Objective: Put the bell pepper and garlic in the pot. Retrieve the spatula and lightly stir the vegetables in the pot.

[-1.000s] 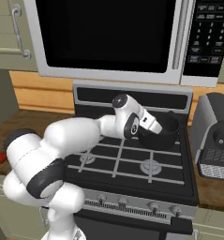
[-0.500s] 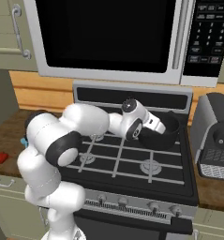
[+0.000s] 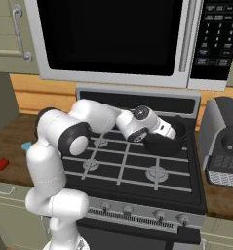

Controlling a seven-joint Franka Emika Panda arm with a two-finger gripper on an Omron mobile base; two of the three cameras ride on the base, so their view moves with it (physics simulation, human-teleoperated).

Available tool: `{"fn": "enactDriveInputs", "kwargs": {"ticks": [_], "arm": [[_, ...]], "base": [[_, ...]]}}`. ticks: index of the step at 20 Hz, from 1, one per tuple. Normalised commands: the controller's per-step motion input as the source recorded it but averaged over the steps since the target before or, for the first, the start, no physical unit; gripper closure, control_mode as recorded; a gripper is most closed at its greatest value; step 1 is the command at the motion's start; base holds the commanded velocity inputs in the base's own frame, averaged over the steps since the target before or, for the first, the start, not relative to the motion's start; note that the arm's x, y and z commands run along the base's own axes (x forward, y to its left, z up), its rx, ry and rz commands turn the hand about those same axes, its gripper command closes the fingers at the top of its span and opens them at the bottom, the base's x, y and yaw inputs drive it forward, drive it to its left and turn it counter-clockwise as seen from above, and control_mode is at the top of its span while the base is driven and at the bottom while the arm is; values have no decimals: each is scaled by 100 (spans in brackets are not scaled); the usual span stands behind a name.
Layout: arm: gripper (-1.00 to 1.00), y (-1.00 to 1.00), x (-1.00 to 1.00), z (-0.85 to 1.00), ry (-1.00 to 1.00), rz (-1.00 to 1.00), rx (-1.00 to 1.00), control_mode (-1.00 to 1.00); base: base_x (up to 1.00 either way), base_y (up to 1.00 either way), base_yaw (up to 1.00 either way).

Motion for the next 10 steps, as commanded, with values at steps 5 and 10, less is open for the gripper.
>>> {"fn": "enactDriveInputs", "kwargs": {"ticks": [5,10], "arm": [[-100,-8,15,-6,1,3,0,-100],[-100,0,0,5,0,1,0,-100]], "base": [[0,0,0],[0,0,0]]}}
